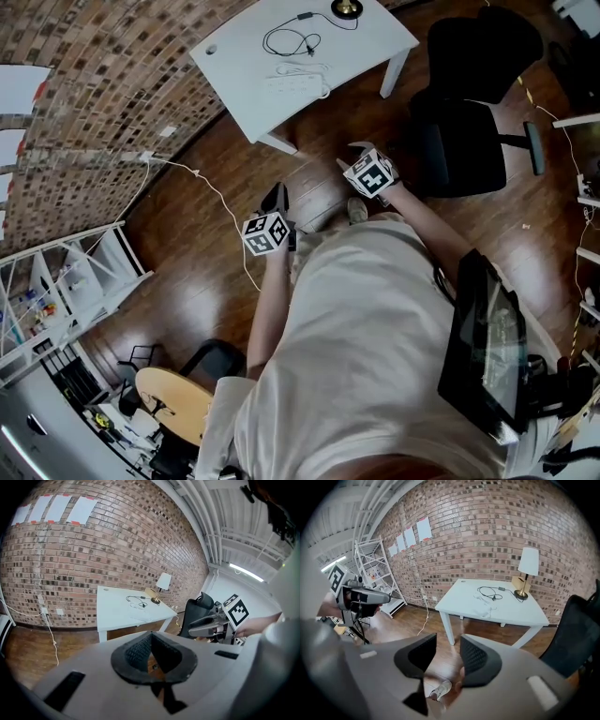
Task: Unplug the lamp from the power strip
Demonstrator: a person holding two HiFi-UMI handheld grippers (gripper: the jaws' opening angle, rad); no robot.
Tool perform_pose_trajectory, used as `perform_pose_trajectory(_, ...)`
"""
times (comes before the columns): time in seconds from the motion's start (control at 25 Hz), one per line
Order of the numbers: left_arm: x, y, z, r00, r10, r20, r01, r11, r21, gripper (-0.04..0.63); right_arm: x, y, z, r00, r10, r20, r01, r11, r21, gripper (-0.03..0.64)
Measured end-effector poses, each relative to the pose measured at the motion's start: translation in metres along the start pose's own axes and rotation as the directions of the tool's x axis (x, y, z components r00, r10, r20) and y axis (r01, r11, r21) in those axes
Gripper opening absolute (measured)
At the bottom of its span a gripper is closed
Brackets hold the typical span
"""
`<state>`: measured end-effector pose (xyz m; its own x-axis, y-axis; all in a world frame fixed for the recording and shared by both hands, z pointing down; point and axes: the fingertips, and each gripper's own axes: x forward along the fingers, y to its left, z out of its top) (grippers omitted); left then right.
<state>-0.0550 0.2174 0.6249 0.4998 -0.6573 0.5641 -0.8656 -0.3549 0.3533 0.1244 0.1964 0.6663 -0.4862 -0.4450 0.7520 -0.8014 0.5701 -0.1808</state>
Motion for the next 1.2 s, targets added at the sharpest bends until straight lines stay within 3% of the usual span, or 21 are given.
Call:
perform_pose_trajectory(0.24,-0.014,0.015,-0.007,0.998,-0.031,-0.049,0.028,0.997,-0.066,0.002,0.012,0.007,0.007,0.999,-0.019,0.032,0.019,1.0,0.013,0.155)
perform_pose_trajectory(0.44,-0.037,0.042,-0.006,0.989,-0.121,-0.084,0.108,0.983,-0.147,0.002,0.02,0.012,0.01,0.997,-0.065,0.035,0.061,0.991,0.12,0.152)
perform_pose_trajectory(0.6,-0.046,0.066,0.004,0.979,-0.19,-0.075,0.175,0.971,-0.165,0.003,0.03,0.016,0.01,0.995,-0.1,0.026,0.094,0.978,0.186,0.146)
perform_pose_trajectory(0.76,-0.056,0.092,0.004,0.972,-0.214,-0.093,0.195,0.964,-0.178,0.003,0.038,0.03,0.012,0.993,-0.114,0.014,0.108,0.969,0.224,0.144)
perform_pose_trajectory(1.0,-0.066,0.108,0.015,0.941,-0.324,-0.094,0.307,0.938,-0.161,0.003,0.053,0.054,0.03,0.991,-0.129,0.019,0.12,0.962,0.244,0.141)
perform_pose_trajectory(1.2,-0.061,0.118,0.018,0.933,-0.341,-0.119,0.323,0.935,-0.147,0.003,0.062,0.069,0.038,0.992,-0.119,0.034,0.107,0.961,0.253,0.141)
